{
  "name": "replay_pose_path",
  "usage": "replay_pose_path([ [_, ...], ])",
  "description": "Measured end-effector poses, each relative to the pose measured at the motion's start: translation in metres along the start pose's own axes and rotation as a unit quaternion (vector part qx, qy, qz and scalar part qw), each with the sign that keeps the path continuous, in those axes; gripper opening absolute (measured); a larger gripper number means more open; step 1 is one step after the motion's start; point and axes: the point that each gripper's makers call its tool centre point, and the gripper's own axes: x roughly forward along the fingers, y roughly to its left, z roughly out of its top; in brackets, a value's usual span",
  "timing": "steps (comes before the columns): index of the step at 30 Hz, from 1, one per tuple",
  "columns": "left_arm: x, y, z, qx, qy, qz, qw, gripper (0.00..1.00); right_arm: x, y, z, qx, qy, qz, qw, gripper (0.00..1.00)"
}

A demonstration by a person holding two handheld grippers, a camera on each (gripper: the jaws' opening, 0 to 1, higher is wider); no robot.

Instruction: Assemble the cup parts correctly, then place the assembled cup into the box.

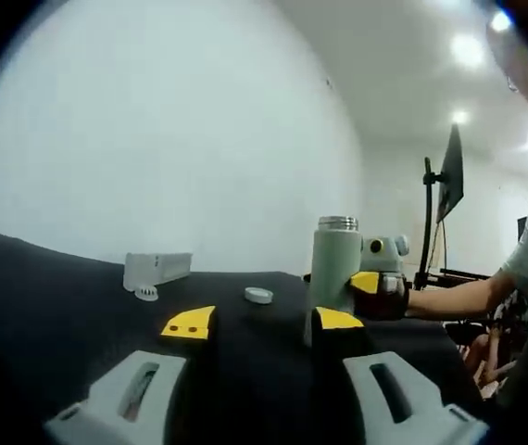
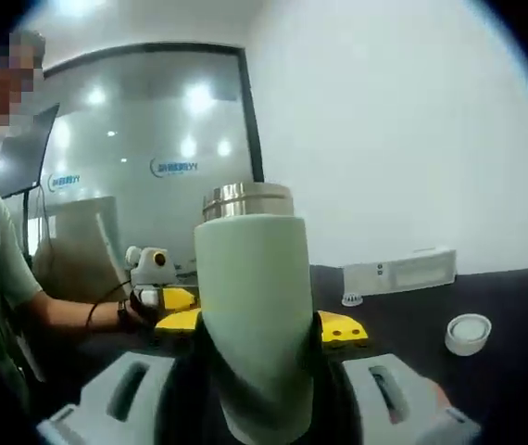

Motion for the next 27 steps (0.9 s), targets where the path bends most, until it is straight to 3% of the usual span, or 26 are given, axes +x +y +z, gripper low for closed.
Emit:
replay_pose_path([
  [9,-0.001,-0.001,0.001,0.0,-0.001,0.002,1.0,0.42,-0.013,-0.004,-0.002,0.009,-0.003,-0.002,1.0,0.43],
  [15,-0.001,-0.005,-0.001,0.0,0.001,0.0,1.0,0.42,-0.011,0.002,-0.002,-0.016,0.017,0.002,0.9997,0.43],
  [27,0.0,-0.004,-0.001,0.001,0.003,-0.002,1.0,0.42,-0.021,0.002,0.013,-0.005,0.013,0.012,0.9998,0.48],
])
